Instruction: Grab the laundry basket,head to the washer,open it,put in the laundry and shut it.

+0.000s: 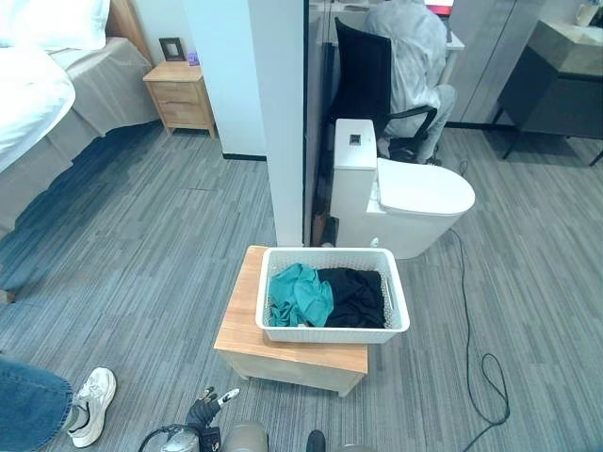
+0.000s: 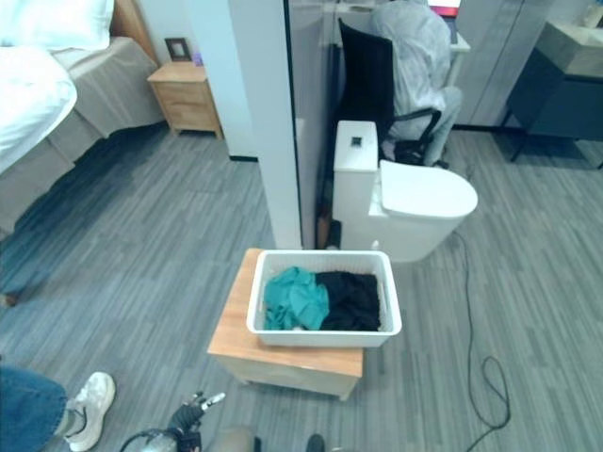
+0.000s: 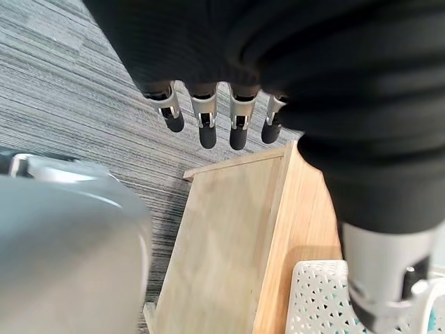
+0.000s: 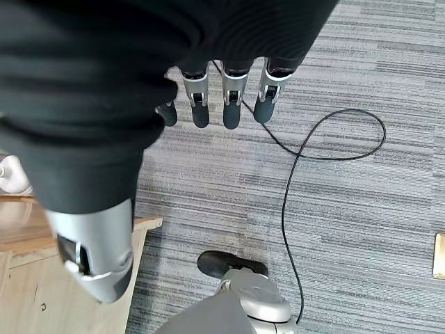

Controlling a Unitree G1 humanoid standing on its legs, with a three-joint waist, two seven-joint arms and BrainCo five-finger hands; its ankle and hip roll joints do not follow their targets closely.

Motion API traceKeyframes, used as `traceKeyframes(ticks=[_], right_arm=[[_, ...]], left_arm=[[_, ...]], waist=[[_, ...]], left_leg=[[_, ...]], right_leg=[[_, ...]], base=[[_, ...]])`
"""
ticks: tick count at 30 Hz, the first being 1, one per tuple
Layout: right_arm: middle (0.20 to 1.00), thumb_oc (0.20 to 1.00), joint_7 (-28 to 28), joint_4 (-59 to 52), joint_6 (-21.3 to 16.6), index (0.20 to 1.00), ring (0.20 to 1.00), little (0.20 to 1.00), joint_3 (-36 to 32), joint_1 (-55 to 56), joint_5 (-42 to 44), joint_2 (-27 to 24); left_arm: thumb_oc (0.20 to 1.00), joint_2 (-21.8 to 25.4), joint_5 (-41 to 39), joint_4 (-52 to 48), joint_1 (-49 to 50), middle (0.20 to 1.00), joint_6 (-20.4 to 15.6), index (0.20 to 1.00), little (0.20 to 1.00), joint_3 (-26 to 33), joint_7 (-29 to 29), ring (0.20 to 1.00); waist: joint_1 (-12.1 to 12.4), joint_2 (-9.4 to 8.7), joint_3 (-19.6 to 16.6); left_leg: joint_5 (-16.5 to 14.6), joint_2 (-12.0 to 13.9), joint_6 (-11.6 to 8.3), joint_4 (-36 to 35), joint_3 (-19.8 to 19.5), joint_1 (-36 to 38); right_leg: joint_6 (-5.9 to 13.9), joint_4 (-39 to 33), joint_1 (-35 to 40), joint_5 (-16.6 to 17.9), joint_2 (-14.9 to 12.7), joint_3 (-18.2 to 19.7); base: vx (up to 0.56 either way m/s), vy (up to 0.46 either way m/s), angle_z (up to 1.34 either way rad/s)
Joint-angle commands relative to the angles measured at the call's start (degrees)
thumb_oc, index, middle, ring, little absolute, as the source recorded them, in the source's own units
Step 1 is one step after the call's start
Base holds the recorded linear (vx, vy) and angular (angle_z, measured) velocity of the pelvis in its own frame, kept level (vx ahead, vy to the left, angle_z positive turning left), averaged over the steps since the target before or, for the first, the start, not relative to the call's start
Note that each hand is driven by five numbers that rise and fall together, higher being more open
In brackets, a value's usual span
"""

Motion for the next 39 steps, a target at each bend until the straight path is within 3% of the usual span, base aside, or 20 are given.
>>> traceKeyframes(ticks=[1, 2, 3, 4, 5, 8, 14, 22, 25, 29, 33, 34, 35, 36, 39], right_arm=[[1.000, 1.000, -0.59, 0.48, -0.02, 1.000, 1.000, 1.000, 0.30, 0.10, -0.71, -2.53], [1.000, 1.000, -0.33, 1.71, 0.46, 1.000, 1.000, 1.000, 1.08, 0.44, -3.30, -1.90], [1.000, 1.000, -0.25, 2.34, 0.75, 1.000, 1.000, 1.000, 1.34, 0.99, -4.88, -1.38], [1.000, 1.000, 0.58, 3.50, 1.53, 1.000, 1.000, 1.000, 0.62, 1.11, -5.73, -0.65], [1.000, 1.000, 0.38, 5.36, 2.02, 1.000, 1.000, 1.000, -1.49, 1.20, -5.47, -1.05], [1.000, 1.000, -0.32, 7.48, 2.61, 1.000, 1.000, 1.000, -5.10, 2.99, -4.83, -2.32], [1.000, 1.000, -1.30, 7.45, 2.58, 1.000, 1.000, 1.000, -6.35, 3.62, -5.21, -3.62], [1.000, 1.000, -1.92, 6.46, 1.86, 1.000, 1.000, 1.000, -6.34, 2.56, -5.12, -4.90], [1.000, 1.000, -2.65, 5.55, 0.63, 1.000, 1.000, 1.000, -10.61, 1.58, 1.14, -5.99], [1.000, 1.000, -4.34, 5.52, -1.28, 1.000, 1.000, 1.000, -20.93, -0.32, 14.89, -10.82], [1.000, 1.000, -7.81, -7.93, -2.27, 1.000, 1.000, 1.000, -23.40, 0.18, 16.39, -14.57], [1.000, 1.000, -10.89, -24.50, -2.39, 1.000, 1.000, 1.000, -24.05, 1.62, 10.78, -18.20], [1.000, 1.000, -10.93, -24.60, -2.31, 1.000, 1.000, 1.000, -24.09, 1.72, 10.74, -18.16], [1.000, 1.000, -12.55, -36.94, -1.98, 1.000, 1.000, 1.000, -23.87, 0.95, 5.66, -20.89], [1.000, 1.000, -12.38, -41.31, -1.31, 1.000, 1.000, 1.000, -20.56, -4.48, 3.11, -23.75]], left_arm=[[1.000, 0.05, -1.20, -5.13, 1.40, 1.000, -2.14, 1.000, 1.000, -1.93, -0.16, 1.000], [1.000, -0.41, -0.27, -4.42, 2.06, 1.000, -1.87, 1.000, 1.000, -2.10, -0.81, 1.000], [1.000, -0.44, 0.71, -3.66, 2.32, 1.000, -1.72, 1.000, 1.000, -2.36, -1.07, 1.000], [1.000, -0.18, 1.58, -2.81, 2.64, 1.000, -1.53, 1.000, 1.000, -1.66, -1.24, 1.000], [1.000, -0.37, -0.35, -3.50, 3.24, 1.000, -1.56, 1.000, 1.000, 0.14, -1.00, 1.000], [1.000, -0.38, -2.76, -7.14, 4.59, 1.000, -1.62, 1.000, 1.000, 1.39, -1.17, 1.000], [1.000, -0.48, -4.04, -11.15, 5.86, 1.000, -1.61, 1.000, 1.000, 1.04, -1.73, 1.000], [1.000, -0.32, -3.18, -14.65, 6.57, 1.000, -1.65, 1.000, 1.000, -0.43, -1.91, 1.000], [1.000, 0.20, -4.05, -18.76, 7.72, 1.000, -1.85, 1.000, 1.000, -0.12, -1.48, 1.000], [1.000, 2.09, -4.26, -33.92, 9.45, 1.000, -2.44, 1.000, 1.000, 2.66, 2.32, 1.000], [1.000, 5.14, -1.22, -48.23, 9.99, 1.000, -0.91, 1.000, 1.000, 5.54, 5.25, 1.000], [1.000, 7.51, 1.54, -52.12, 9.39, 1.000, -0.16, 1.000, 1.000, 6.52, 5.24, 1.000], [1.000, 7.52, 1.54, -52.12, 9.42, 1.000, -0.15, 1.000, 1.000, 6.47, 5.24, 1.000], [1.000, 8.12, -0.39, -50.99, 6.62, 1.000, 1.17, 1.000, 1.000, 6.23, 4.91, 1.000], [1.000, 9.00, -3.42, -46.59, -0.14, 1.000, 2.64, 1.000, 1.000, 3.45, 4.92, 1.000]], waist=[[4.26, 2.83, -0.89], [4.45, 4.05, -2.06], [4.34, 3.96, -3.03], [4.87, 4.66, -3.87], [5.82, 5.45, -4.40], [5.01, 6.07, -4.63], [3.77, 6.04, -4.95], [3.84, 6.27, -5.41], [3.71, 6.36, -5.72], [3.53, 6.11, -5.85], [2.57, 5.88, -6.06], [1.85, 5.86, -5.95], [1.88, 5.85, -6.08], [1.05, 6.00, -6.21], [0.53, 6.11, -6.08]], left_leg=[[7.68, -2.98, 0.06, -34.16, -0.58, 1.35], [6.65, -2.92, 0.34, -35.58, -1.06, 3.28], [5.17, -3.57, 0.71, -34.17, -0.96, 4.46], [3.05, -3.94, 1.93, -34.79, 2.36, 7.26], [2.02, -3.65, 2.39, -35.49, 5.23, 8.56], [1.52, -3.42, 2.39, -36.90, 6.71, 10.78], [2.07, -3.38, 2.07, -39.86, 6.12, 13.10], [2.58, -2.99, 1.67, -42.39, 5.28, 14.78], [2.34, -2.76, 1.55, -42.64, 5.05, 15.29], [2.02, -2.53, 1.40, -42.64, 4.66, 15.35], [1.86, -2.27, 1.34, -42.64, 5.04, 15.10], [2.03, -2.11, 1.28, -42.64, 5.54, 14.92], [1.67, -2.10, 1.26, -42.64, 5.51, 15.04], [1.45, -1.94, 1.25, -42.64, 5.89, 14.96], [1.27, -1.77, 1.26, -42.64, 6.32, 14.85]], right_leg=[[9.90, -4.04, 1.57, 2.84, -4.22, 5.35], [10.36, -3.92, 2.50, 1.57, -3.97, 5.56], [10.81, -4.41, 3.28, 1.58, -5.21, 5.96], [12.25, -3.73, 3.05, 1.59, -7.75, 7.45], [13.55, -3.19, 2.23, 2.21, -9.61, 5.64], [13.99, -3.09, 2.10, 2.87, -10.70, 3.61], [14.05, -4.59, 3.73, 2.31, -10.23, 2.36], [14.16, -4.59, 4.04, 1.30, -9.63, 1.40], [14.15, -4.59, 4.43, 0.75, -9.43, 1.17], [14.21, -4.59, 4.75, 0.13, -9.06, 0.82], [14.19, -4.59, 4.40, 0.13, -8.63, 1.55], [14.13, -4.59, 3.98, 0.55, -8.43, 2.15], [14.17, -4.59, 4.10, 0.25, -8.42, 2.14], [14.09, -4.59, 3.82, 0.41, -8.31, 2.65], [14.02, -4.59, 3.39, 0.63, -7.95, 3.05]], base=[[0.68, 0.290, 0.23], [0.54, 0.310, 0.21], [0.53, 0.422, -0.08], [0.44, 0.403, -0.46], [0.33, 0.319, -0.99], [0.11, 0.052, -2.12], [0.06, -0.013, -0.20], [0.03, -0.028, 0.09], [0.04, -0.026, 0.07], [0.02, -0.017, 0.00], [0.00, 0.000, -0.01], [-0.01, 0.000, -0.08], [-0.01, 0.013, -0.10], [0.02, 0.016, -0.09], [0.00, 0.014, -0.11]])
